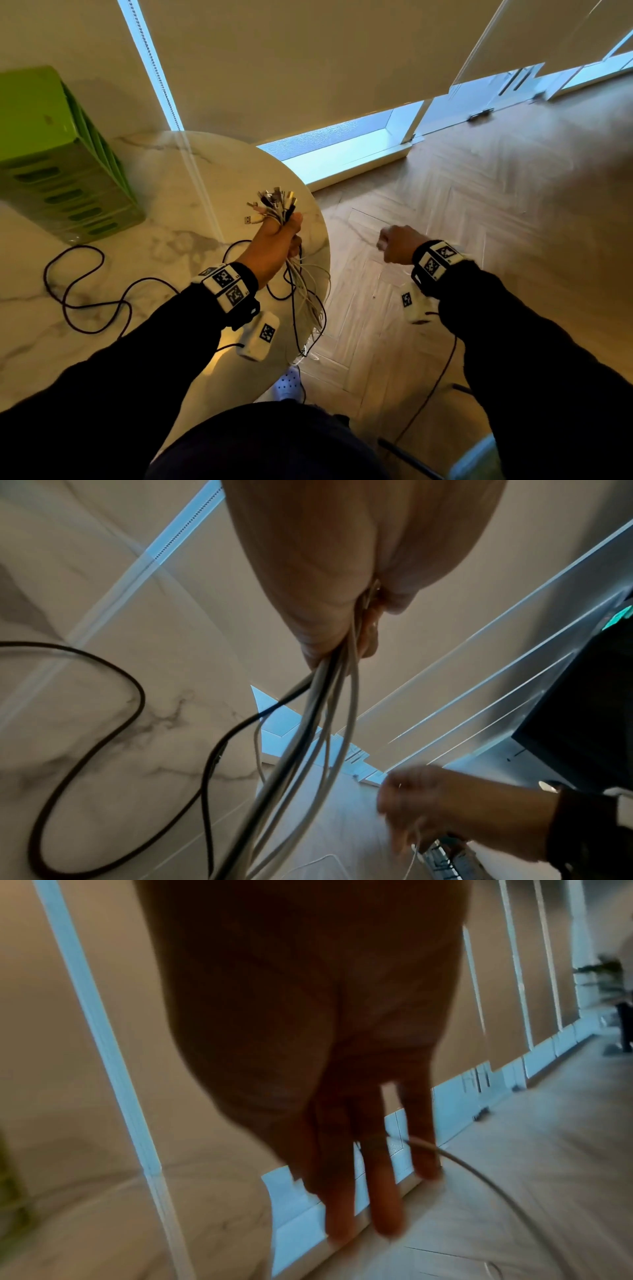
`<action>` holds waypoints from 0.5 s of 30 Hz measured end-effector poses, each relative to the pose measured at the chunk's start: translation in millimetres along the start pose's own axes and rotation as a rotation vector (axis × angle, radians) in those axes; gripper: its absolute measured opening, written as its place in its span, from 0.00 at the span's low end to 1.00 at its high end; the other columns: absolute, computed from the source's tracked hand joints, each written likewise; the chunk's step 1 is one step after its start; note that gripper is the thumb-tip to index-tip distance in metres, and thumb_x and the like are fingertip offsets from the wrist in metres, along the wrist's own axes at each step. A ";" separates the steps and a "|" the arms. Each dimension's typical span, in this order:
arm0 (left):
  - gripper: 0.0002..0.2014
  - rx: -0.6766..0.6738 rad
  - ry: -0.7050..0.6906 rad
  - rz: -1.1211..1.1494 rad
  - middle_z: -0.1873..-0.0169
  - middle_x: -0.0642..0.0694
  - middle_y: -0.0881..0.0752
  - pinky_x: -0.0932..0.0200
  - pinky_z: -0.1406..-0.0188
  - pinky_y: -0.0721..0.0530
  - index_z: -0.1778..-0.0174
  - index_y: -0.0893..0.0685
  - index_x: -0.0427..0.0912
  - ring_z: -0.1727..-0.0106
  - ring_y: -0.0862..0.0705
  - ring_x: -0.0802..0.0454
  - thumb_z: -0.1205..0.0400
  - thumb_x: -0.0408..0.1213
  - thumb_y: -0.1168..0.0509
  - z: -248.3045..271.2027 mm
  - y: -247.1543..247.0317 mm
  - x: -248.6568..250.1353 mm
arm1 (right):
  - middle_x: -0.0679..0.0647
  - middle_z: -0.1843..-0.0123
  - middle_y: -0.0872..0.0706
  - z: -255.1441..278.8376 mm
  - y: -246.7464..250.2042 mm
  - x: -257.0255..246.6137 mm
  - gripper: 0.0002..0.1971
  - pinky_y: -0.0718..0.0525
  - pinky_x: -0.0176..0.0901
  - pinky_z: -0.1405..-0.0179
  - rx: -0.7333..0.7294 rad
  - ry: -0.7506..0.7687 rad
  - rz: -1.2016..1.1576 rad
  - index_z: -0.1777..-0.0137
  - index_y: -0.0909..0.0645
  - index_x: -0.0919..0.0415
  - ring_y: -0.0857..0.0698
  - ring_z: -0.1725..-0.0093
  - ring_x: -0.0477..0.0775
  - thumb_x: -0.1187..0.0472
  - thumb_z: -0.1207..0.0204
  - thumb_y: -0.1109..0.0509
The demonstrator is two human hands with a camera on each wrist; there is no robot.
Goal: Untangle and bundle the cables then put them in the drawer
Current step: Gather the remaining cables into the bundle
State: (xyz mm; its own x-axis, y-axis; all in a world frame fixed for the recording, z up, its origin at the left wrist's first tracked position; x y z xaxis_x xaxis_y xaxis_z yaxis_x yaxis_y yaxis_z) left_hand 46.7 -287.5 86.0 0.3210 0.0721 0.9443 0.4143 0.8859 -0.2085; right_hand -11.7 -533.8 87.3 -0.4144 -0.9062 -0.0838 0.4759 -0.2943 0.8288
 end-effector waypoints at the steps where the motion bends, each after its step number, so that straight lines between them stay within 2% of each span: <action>1: 0.11 -0.004 -0.003 0.021 0.68 0.51 0.33 0.60 0.70 0.32 0.57 0.30 0.48 0.71 0.35 0.56 0.09 0.35 0.42 -0.3 -0.5 2.3 | 0.61 0.29 0.18 3.6 -9.6 1.5 0.22 0.21 0.47 0.39 -0.139 -0.038 0.144 0.28 0.24 0.62 0.19 0.32 0.61 0.52 0.17 0.30; 3: 0.13 -0.022 0.014 0.065 0.69 0.50 0.33 0.59 0.70 0.32 0.59 0.30 0.48 0.73 0.34 0.56 0.10 0.31 0.41 -0.2 -1.5 6.6 | 0.56 0.16 0.32 12.1 -25.7 -6.2 0.48 0.27 0.51 0.26 -0.282 -0.016 0.153 0.15 0.38 0.57 0.30 0.19 0.58 0.40 0.30 0.20; 4: 0.13 -0.040 0.022 0.074 0.70 0.50 0.34 0.59 0.69 0.32 0.60 0.29 0.47 0.73 0.33 0.56 0.11 0.29 0.41 0.4 -2.8 9.1 | 0.54 0.12 0.42 15.2 -29.6 -18.9 0.60 0.33 0.55 0.19 -0.280 0.081 0.067 0.12 0.48 0.54 0.38 0.15 0.58 0.36 0.37 0.17; 5: 0.14 -0.065 0.023 0.072 0.71 0.50 0.34 0.58 0.68 0.32 0.61 0.28 0.47 0.74 0.32 0.57 0.11 0.28 0.41 1.7 -4.2 11.7 | 0.50 0.10 0.50 20.1 -31.0 -36.4 0.68 0.40 0.60 0.15 -0.264 0.202 -0.028 0.11 0.56 0.49 0.45 0.12 0.57 0.33 0.43 0.16; 7: 0.15 -0.134 0.006 0.022 0.74 0.52 0.32 0.57 0.65 0.29 0.63 0.27 0.47 0.73 0.30 0.56 0.12 0.28 0.41 4.0 -10.5 16.4 | 0.48 0.09 0.57 35.8 -29.4 -74.9 0.72 0.49 0.63 0.14 -0.215 0.410 -0.136 0.12 0.63 0.46 0.52 0.12 0.57 0.32 0.45 0.15; 8: 0.14 -0.163 -0.006 -0.017 0.75 0.52 0.30 0.56 0.63 0.27 0.65 0.25 0.48 0.72 0.29 0.55 0.13 0.30 0.39 5.0 -12.9 18.2 | 0.50 0.10 0.55 43.4 -28.6 -94.5 0.69 0.51 0.63 0.14 -0.177 0.488 -0.129 0.12 0.61 0.47 0.51 0.13 0.57 0.33 0.42 0.17; 9: 0.12 -0.188 -0.011 -0.059 0.75 0.52 0.27 0.53 0.61 0.26 0.66 0.23 0.49 0.70 0.27 0.53 0.16 0.33 0.37 6.5 -15.6 21.3 | 0.53 0.10 0.50 48.1 -29.4 -112.2 0.64 0.49 0.61 0.14 -0.145 0.545 -0.128 0.11 0.56 0.51 0.47 0.14 0.58 0.34 0.37 0.19; 10: 0.11 -0.209 -0.006 -0.102 0.75 0.51 0.24 0.49 0.59 0.25 0.67 0.21 0.50 0.69 0.25 0.49 0.19 0.36 0.36 7.8 -17.2 23.4 | 0.57 0.13 0.41 49.5 -32.8 -126.7 0.55 0.43 0.60 0.14 -0.137 0.584 -0.166 0.13 0.47 0.55 0.40 0.16 0.60 0.35 0.32 0.21; 11: 0.10 -0.223 0.006 -0.143 0.75 0.51 0.23 0.45 0.57 0.25 0.68 0.20 0.52 0.66 0.24 0.45 0.21 0.39 0.35 9.1 -16.9 25.4 | 0.60 0.19 0.29 50.9 -36.7 -137.6 0.43 0.34 0.59 0.17 -0.161 0.612 -0.239 0.18 0.34 0.58 0.29 0.21 0.60 0.37 0.27 0.24; 12: 0.08 -0.235 0.017 -0.173 0.74 0.51 0.21 0.42 0.55 0.25 0.68 0.20 0.53 0.64 0.24 0.43 0.22 0.41 0.35 10.2 -15.8 27.5 | 0.60 0.29 0.18 50.1 -43.4 -143.6 0.31 0.25 0.59 0.23 -0.204 0.624 -0.337 0.28 0.22 0.60 0.20 0.30 0.59 0.40 0.23 0.26; 13: 0.07 -0.245 0.028 -0.186 0.73 0.51 0.20 0.39 0.51 0.25 0.66 0.20 0.51 0.61 0.24 0.42 0.22 0.41 0.35 12.3 -13.9 30.7 | 0.59 0.40 0.11 45.6 -51.6 -143.8 0.23 0.20 0.60 0.29 -0.250 0.609 -0.427 0.39 0.16 0.62 0.14 0.39 0.57 0.42 0.20 0.28; 14: 0.05 -0.254 0.040 -0.178 0.72 0.50 0.19 0.39 0.47 0.24 0.64 0.20 0.48 0.60 0.22 0.42 0.22 0.41 0.35 14.0 -12.0 34.1 | 0.58 0.48 0.08 40.4 -58.3 -139.5 0.21 0.17 0.59 0.32 -0.288 0.573 -0.486 0.46 0.13 0.65 0.10 0.45 0.56 0.44 0.19 0.29; 15: 0.05 -0.262 0.058 -0.160 0.71 0.49 0.17 0.40 0.44 0.22 0.63 0.20 0.46 0.58 0.20 0.43 0.22 0.39 0.35 15.9 -9.5 37.2 | 0.58 0.53 0.07 35.9 -63.8 -133.7 0.22 0.16 0.57 0.34 -0.324 0.523 -0.511 0.50 0.13 0.69 0.09 0.49 0.55 0.46 0.18 0.29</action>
State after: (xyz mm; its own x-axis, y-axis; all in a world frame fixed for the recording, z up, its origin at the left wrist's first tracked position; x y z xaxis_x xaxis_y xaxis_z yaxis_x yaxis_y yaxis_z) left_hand 41.1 -286.0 127.2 0.2787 -0.0915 0.9560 0.6662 0.7354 -0.1238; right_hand -14.6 -383.0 65.5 -0.2627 -0.6365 -0.7252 0.5603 -0.7125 0.4224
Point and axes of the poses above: each hand's wrist, its own z-axis away from the middle knuckle, its own y-axis out of the back of the hand, x = y × z, the point moved 5 cm from there along -z, towards the middle knuckle
